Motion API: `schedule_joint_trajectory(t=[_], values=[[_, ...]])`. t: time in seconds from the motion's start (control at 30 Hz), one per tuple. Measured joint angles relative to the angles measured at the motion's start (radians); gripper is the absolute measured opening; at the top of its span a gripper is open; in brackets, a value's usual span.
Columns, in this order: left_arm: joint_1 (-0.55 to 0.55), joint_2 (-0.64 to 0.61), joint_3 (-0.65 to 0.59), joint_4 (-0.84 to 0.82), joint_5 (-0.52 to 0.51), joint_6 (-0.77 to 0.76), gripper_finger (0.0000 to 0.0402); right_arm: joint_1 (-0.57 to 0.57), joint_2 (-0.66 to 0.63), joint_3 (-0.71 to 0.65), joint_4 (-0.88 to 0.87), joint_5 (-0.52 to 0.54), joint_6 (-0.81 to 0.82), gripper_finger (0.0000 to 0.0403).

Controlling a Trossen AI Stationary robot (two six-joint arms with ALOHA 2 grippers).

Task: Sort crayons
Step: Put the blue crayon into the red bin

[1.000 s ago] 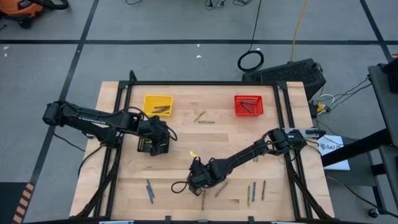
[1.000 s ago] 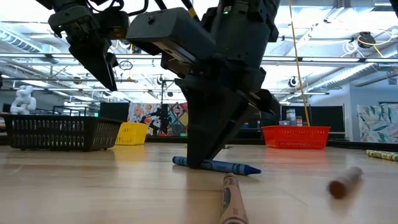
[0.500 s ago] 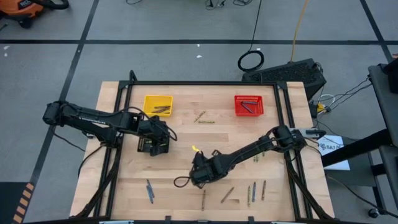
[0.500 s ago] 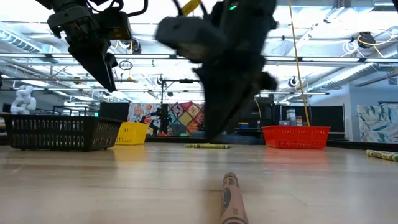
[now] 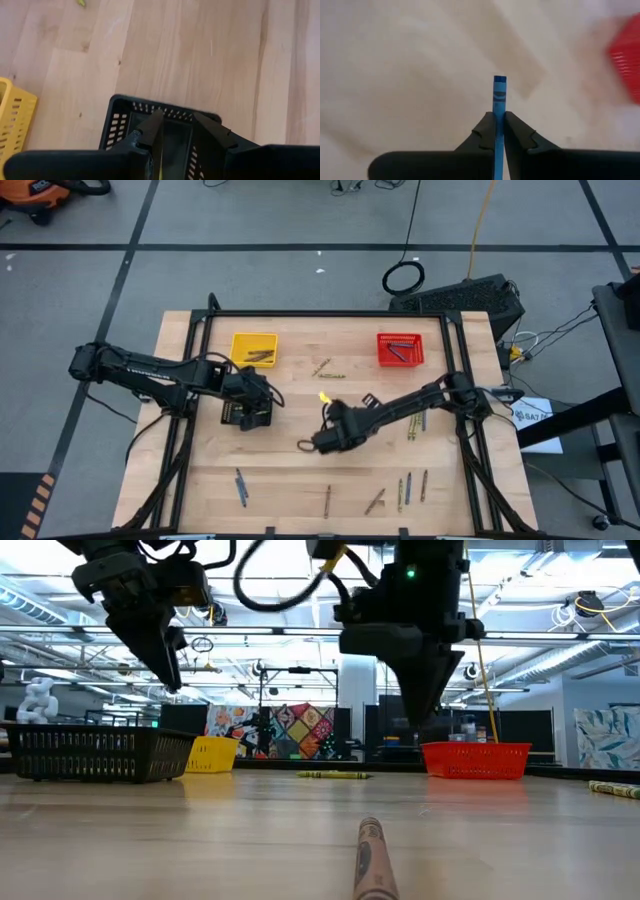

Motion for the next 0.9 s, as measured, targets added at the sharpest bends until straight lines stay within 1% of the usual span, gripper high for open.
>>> schedule_joint_trajectory(t=[0.1,0.3,0.47,0.57,0.73,0.9], values=[[0.000,0.000,0.000,-0.021,0.000,0.000,0.0102,-0.028,-0.017,0.000,-0.060,0.032,-0.010,0.0000],[-0.001,0.000,0.000,-0.021,0.000,0.000,0.0102,-0.098,-0.075,0.000,-0.119,0.063,-0.059,0.0000],[-0.001,0.000,0.000,-0.021,0.000,0.000,0.0102,-0.166,-0.142,-0.001,-0.155,0.088,-0.105,0.0000],[-0.001,0.000,0.000,-0.021,0.000,0.000,0.0102,-0.220,-0.201,-0.025,-0.163,0.092,-0.133,0.0000],[-0.001,0.000,0.000,-0.021,0.000,0.000,0.0102,-0.318,-0.320,-0.126,-0.132,0.101,-0.176,0.0000],[-0.001,0.000,0.000,-0.020,0.000,0.000,0.0102,-0.414,-0.441,-0.291,0.016,0.088,-0.245,0.0000]])
